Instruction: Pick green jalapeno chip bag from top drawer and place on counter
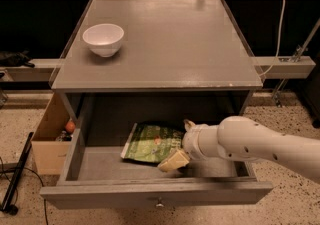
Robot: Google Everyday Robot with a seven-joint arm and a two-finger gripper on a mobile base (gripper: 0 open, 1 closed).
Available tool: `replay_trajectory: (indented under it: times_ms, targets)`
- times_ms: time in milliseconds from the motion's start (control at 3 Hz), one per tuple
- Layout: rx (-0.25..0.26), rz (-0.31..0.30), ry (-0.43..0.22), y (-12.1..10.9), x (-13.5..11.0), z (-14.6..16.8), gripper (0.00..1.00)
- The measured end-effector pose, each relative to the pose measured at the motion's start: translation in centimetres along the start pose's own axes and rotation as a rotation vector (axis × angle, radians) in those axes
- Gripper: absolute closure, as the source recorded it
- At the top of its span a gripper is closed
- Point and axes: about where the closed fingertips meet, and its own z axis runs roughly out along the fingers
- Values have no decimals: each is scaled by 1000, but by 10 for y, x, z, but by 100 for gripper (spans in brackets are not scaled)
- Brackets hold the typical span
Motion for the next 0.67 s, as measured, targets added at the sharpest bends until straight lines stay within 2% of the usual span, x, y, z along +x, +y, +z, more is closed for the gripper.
replay_trajectory:
  times_ms: [667]
  targets:
    - [19,-35,19,-13,17,29,0]
